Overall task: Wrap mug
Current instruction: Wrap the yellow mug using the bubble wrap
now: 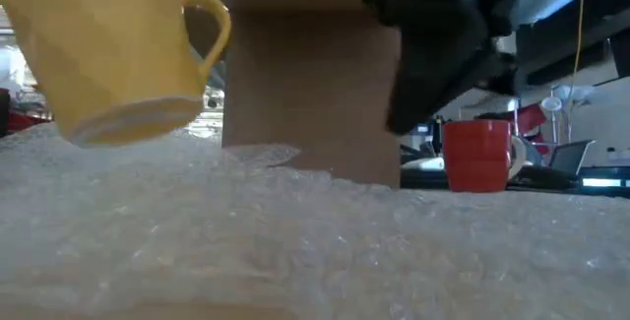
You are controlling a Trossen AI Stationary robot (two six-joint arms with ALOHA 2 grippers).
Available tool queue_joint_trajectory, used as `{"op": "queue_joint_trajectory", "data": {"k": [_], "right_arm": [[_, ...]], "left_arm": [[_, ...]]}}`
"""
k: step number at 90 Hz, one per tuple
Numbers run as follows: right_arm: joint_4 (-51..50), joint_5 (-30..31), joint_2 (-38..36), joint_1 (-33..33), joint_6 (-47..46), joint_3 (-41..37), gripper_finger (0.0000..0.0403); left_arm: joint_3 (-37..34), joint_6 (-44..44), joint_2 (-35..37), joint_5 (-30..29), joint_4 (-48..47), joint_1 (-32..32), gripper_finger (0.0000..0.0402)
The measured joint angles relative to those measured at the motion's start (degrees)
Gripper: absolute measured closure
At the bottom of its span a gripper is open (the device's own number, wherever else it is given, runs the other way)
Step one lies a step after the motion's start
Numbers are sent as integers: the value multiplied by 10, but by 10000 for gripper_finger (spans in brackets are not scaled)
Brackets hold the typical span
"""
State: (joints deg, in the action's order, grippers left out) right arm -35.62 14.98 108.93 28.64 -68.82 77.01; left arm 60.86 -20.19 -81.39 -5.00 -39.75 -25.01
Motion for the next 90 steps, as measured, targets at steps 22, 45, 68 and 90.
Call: {"op": "queue_joint_trajectory", "data": {"k": [22, 45, 68, 90], "right_arm": [[-59, -7, -5, 6, -4, 0, 403], [-59, 0, -5, 6, 0, 0, 403], [-59, 4, -5, 7, 1, 0, 403], [-59, 5, -4, 7, 2, 0, 403]], "left_arm": [[37, 60, -47, 40, -8, 40, 401], [154, 104, -164, 37, -140, 56, 401], [218, 116, -234, 21, -196, 55, 401], [217, 84, -233, 27, -197, 55, 370]]}}
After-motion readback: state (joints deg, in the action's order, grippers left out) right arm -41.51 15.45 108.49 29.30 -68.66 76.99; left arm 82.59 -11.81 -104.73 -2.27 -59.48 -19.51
